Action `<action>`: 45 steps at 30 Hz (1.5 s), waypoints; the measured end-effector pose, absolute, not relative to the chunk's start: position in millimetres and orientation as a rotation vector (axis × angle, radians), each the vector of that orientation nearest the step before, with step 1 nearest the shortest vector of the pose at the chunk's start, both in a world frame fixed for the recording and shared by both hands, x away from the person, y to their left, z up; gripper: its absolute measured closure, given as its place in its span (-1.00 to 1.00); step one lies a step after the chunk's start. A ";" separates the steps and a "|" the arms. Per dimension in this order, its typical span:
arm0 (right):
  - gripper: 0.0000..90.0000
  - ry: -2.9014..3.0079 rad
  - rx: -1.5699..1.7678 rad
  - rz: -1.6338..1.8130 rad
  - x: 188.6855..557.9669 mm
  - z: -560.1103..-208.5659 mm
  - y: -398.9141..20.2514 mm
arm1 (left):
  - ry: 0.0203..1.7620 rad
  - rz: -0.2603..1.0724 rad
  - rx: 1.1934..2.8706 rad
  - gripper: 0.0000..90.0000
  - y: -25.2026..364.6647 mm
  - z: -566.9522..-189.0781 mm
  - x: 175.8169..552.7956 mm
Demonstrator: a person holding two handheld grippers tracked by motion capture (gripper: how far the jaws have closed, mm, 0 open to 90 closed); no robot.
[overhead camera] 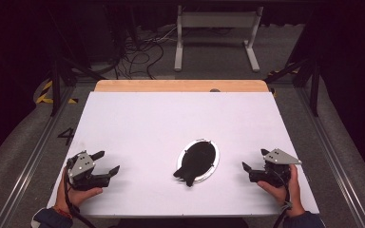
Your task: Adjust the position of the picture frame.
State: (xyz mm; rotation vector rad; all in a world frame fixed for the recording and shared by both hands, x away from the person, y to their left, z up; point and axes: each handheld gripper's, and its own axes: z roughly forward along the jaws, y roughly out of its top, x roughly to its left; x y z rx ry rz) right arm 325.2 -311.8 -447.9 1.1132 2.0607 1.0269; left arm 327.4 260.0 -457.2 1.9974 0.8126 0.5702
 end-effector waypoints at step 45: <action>1.00 2.309 1.007 1.018 335.0 -450.8 -247.4 | 0.407 0.221 2.242 0.98 117.5 -459.9 372.6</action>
